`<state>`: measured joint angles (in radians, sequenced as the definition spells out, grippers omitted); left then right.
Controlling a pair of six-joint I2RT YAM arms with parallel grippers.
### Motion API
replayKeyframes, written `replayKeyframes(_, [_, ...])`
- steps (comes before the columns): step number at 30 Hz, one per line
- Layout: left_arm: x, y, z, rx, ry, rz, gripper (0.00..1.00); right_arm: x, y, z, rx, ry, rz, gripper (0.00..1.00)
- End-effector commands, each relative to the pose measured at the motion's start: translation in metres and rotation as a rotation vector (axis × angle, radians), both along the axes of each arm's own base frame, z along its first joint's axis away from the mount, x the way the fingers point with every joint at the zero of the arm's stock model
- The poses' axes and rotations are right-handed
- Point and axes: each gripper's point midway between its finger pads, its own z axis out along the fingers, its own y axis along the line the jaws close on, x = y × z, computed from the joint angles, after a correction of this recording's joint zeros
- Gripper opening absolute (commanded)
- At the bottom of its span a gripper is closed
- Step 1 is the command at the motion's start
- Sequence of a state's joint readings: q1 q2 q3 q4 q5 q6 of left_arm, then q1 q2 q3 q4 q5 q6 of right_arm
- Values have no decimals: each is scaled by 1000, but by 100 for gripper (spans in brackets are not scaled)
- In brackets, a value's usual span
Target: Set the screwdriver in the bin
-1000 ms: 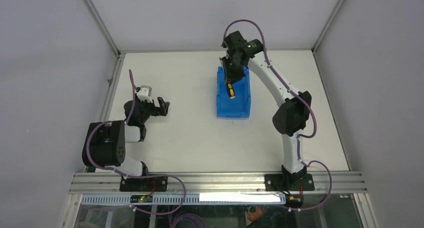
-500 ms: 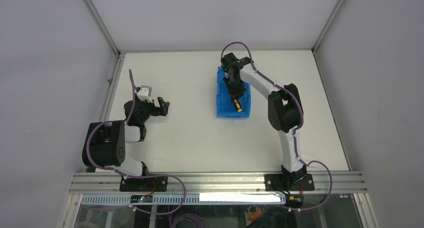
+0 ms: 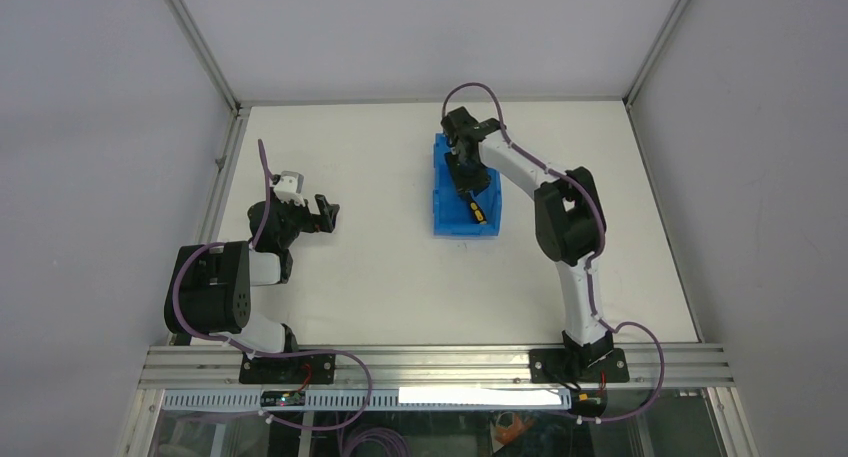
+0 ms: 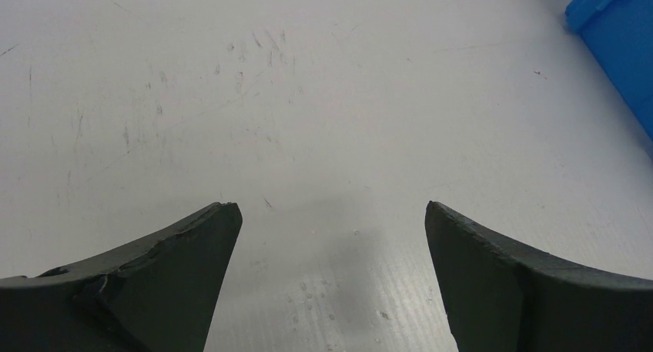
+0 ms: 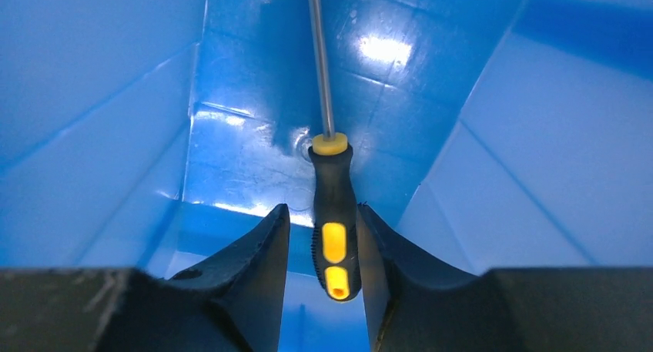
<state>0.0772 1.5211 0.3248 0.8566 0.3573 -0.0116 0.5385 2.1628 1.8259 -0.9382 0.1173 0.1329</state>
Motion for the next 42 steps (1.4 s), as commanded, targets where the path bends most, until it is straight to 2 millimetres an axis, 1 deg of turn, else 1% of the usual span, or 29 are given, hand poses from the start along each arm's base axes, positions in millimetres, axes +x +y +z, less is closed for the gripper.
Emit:
replayKeyframes(1, [10, -2, 20, 8, -79, -10, 99, 12, 5, 68, 88, -165, -27, 39])
replayKeyframes(3, [10, -2, 20, 8, -79, -9, 99, 10, 4, 84, 109, -194, -36, 38])
replayKeyframes(5, [10, -3, 20, 7, -79, -11, 99, 6, 4, 106, 146, -232, -39, 38])
replayKeyframes(6, [10, -2, 20, 8, -79, -10, 99, 2, 4, 121, 174, -258, -35, 38])
replayKeyframes(7, [10, -2, 20, 8, -79, -9, 99, -2, 4, 130, 197, -274, -28, 41])
replayKeyframes(8, [10, -2, 20, 8, -78, -9, 99, -4, 5, 135, 216, -284, -19, 53])
replayKeyframes(9, [10, -2, 20, 8, -78, -10, 99, -9, 3, 151, 242, -319, -15, 72])
replayKeyframes(10, [10, -2, 20, 8, -78, -10, 99, -13, -1, 159, 252, -348, -23, 91])
replayKeyframes(11, [10, -3, 20, 8, -78, -10, 99, -16, -5, 166, 260, -376, -27, 98])
replayKeyframes(14, [10, -3, 20, 7, -78, -11, 99, -25, -24, 189, 271, -481, -50, 99])
replayKeyframes(16, [10, -2, 20, 7, -77, -10, 99, -34, -46, 200, 272, -540, -80, 99])
replayKeyframes(17, [10, -2, 20, 7, -76, -10, 99, -37, -53, 195, 267, -537, -90, 99])
replayKeyframes(19, [10, -2, 20, 7, -76, -10, 99, -45, -74, 186, 269, -531, -129, 99])
replayKeyframes(21, [10, -2, 20, 7, -76, -10, 99, -53, -99, 175, 265, -532, -192, 99])
replayKeyframes(22, [10, -2, 20, 7, -76, -9, 99, -59, -108, 161, 258, -518, -214, 99])
replayKeyframes(23, [10, -2, 20, 7, -77, -10, 99, -64, -116, 153, 258, -521, -233, 99])
replayKeyframes(26, [10, -2, 20, 7, -76, -10, 99, -73, -133, 129, 273, -539, -289, 99])
replayKeyframes(28, [10, -2, 20, 8, -77, -10, 99, -79, -139, 113, 290, -544, -318, 99])
replayKeyframes(29, [10, -2, 20, 7, -76, -10, 99, -85, -142, 101, 293, -537, -336, 99])
replayKeyframes(33, [10, -3, 20, 7, -77, -11, 99, -92, -152, 78, 291, -560, -419, 99])
replayKeyframes(37, [10, -2, 20, 7, -76, -10, 99, -97, -161, 63, 263, -577, -459, 99])
replayKeyframes(42, [10, -2, 20, 7, -76, -9, 99, -98, -165, 59, 249, -583, -470, 99])
